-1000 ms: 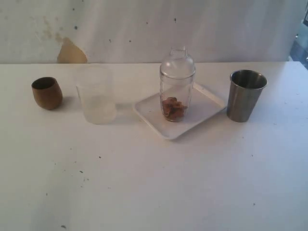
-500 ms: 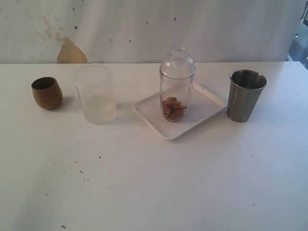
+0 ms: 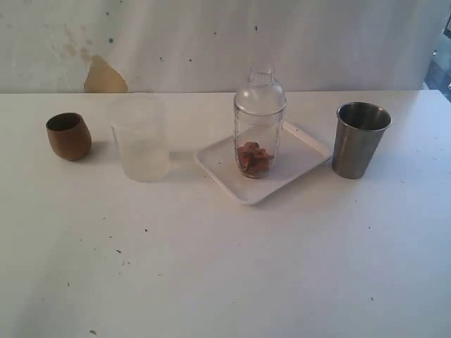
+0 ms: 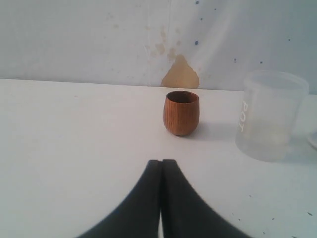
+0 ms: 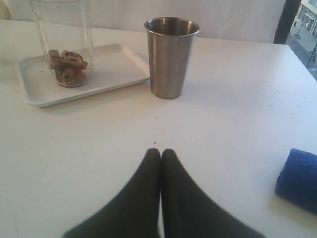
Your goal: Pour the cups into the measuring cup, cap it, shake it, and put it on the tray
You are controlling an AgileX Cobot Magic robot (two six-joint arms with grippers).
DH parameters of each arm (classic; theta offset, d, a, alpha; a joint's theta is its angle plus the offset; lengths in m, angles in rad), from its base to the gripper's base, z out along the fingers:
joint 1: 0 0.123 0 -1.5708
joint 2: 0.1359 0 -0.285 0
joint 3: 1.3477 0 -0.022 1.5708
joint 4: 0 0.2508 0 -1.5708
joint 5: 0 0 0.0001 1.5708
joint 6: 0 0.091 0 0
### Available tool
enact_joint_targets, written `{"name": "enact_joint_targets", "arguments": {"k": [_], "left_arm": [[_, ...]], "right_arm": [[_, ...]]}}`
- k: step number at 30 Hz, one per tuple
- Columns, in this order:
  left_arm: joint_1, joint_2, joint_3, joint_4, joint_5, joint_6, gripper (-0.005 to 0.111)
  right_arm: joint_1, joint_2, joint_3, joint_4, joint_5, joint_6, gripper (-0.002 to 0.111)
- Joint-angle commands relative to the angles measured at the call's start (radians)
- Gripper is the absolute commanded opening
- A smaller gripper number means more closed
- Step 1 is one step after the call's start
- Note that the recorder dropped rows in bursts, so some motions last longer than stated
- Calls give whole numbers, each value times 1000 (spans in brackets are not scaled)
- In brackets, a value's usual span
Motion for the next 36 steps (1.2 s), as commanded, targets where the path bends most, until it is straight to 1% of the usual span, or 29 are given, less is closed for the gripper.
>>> {"name": "enact_joint_targets", "arguments": {"k": [1,7,9,15,20,22,27,36], "left_arm": [[1,-4,6,0,5,4,0],[1,-4,6,9,5,5,0],[1,-4,6,45,5,4,0],[1,-4,6,159,3,-127,0],[1,-4,6,207,2,-150,0],[1,-4,6,243,2,-193,0],[1,-4,6,238,2,-270,0],[1,-4,6,238,2,-266,0]], "right_arm": [[-2,-5,1,1,-5,0,0],[-2,-5,1,1,-5,0,0],[-2,-5,1,1,-5,0,0],[-2,-5,1,1,-5,0,0],[-2,-5,1,1,-5,0,0],[-2,-5,1,1,-5,0,0],[-2,-5,1,1,-5,0,0],[-2,-5,1,1,-5,0,0]]}}
